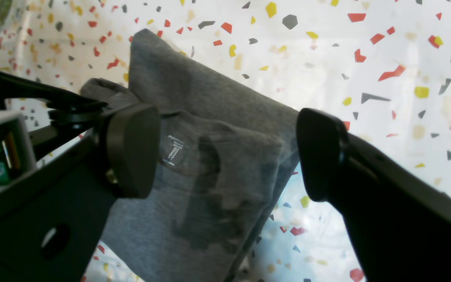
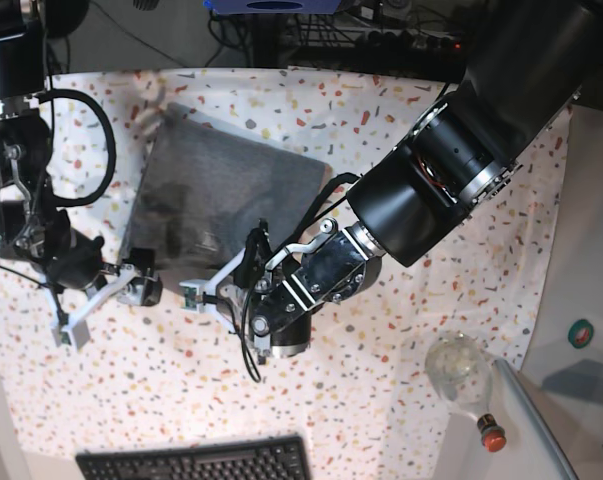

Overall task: Layout the t-shirt on the table in an organized manner, then fold the t-shirt properly
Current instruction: 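Drag the bundle edge with the left gripper to rotate the shirt, then release the shirt and raise the left gripper away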

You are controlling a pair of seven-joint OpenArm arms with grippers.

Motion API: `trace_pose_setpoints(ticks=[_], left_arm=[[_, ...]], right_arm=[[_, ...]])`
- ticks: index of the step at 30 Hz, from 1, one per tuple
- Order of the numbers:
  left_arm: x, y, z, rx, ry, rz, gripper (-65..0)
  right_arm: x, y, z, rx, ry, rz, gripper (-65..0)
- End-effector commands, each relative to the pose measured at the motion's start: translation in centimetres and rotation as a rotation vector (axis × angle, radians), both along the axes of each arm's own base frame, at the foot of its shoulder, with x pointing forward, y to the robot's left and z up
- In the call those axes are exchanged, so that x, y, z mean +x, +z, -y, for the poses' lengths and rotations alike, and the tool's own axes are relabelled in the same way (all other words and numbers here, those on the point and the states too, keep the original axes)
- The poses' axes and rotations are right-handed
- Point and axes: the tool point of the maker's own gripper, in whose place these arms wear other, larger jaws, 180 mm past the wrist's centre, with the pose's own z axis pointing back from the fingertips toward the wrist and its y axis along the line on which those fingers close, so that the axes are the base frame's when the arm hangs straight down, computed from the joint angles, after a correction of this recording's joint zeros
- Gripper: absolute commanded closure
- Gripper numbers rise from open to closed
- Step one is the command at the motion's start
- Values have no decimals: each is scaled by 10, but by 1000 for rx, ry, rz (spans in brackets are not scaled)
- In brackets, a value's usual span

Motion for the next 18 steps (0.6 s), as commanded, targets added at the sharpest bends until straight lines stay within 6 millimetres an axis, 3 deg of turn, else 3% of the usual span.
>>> trace_pose_setpoints(ticks=[1,5,8,10,13,15,18], left_arm=[[14,21,11,-34,-13,48,-178],[18,34,13,-79,-3,75,-502],[32,63,15,-226,95,104,-647],[43,84,1,-324,187,142,-650],[48,105,-48,-363,319,213,-650],[36,109,-77,-373,374,251,-642],[-1,93,-129,-342,461,259,-497]], right_arm=[[10,17,14,-15,-25,61,-509],[3,11,27,-12,-67,45,-509],[-7,14,24,-17,-54,56,-509],[-15,23,28,-19,-65,82,-509],[-29,36,40,-21,-104,119,-509],[-35,40,37,-23,-94,128,-509],[-41,40,34,-23,-86,124,-507]])
